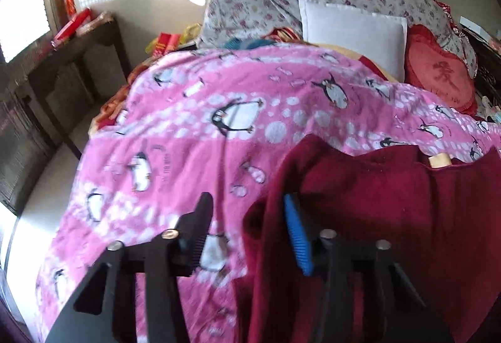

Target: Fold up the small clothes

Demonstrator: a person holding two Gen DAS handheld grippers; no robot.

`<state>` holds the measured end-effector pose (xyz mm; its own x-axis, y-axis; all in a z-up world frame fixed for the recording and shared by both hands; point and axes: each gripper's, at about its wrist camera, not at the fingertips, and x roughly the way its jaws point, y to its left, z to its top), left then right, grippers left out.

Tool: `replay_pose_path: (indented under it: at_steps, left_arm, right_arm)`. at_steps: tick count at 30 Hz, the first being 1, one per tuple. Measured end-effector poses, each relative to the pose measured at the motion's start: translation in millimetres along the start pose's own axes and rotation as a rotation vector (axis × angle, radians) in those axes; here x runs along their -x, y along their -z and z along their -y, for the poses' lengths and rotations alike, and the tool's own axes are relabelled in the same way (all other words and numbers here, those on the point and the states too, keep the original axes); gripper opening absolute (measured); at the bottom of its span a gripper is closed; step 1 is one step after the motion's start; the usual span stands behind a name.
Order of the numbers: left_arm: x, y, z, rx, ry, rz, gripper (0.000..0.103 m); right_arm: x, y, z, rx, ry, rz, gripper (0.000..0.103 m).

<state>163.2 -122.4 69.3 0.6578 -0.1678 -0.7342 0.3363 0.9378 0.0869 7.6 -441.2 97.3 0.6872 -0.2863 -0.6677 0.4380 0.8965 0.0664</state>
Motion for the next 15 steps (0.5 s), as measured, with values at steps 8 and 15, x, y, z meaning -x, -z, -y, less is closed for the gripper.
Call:
replay_pose_path:
  at_steps: [8, 15]
  left_arm:
    - [30, 21, 17, 0.003, 0.068, 0.025, 0.063]
    - [9, 24, 49, -0.035, 0.072, -0.002, 0.070]
  right_arm:
    - [52, 30, -46, 0.072, -0.188, 0.014, 0.053]
    - [17, 41, -48, 0.073, -0.120, 0.000, 0.053]
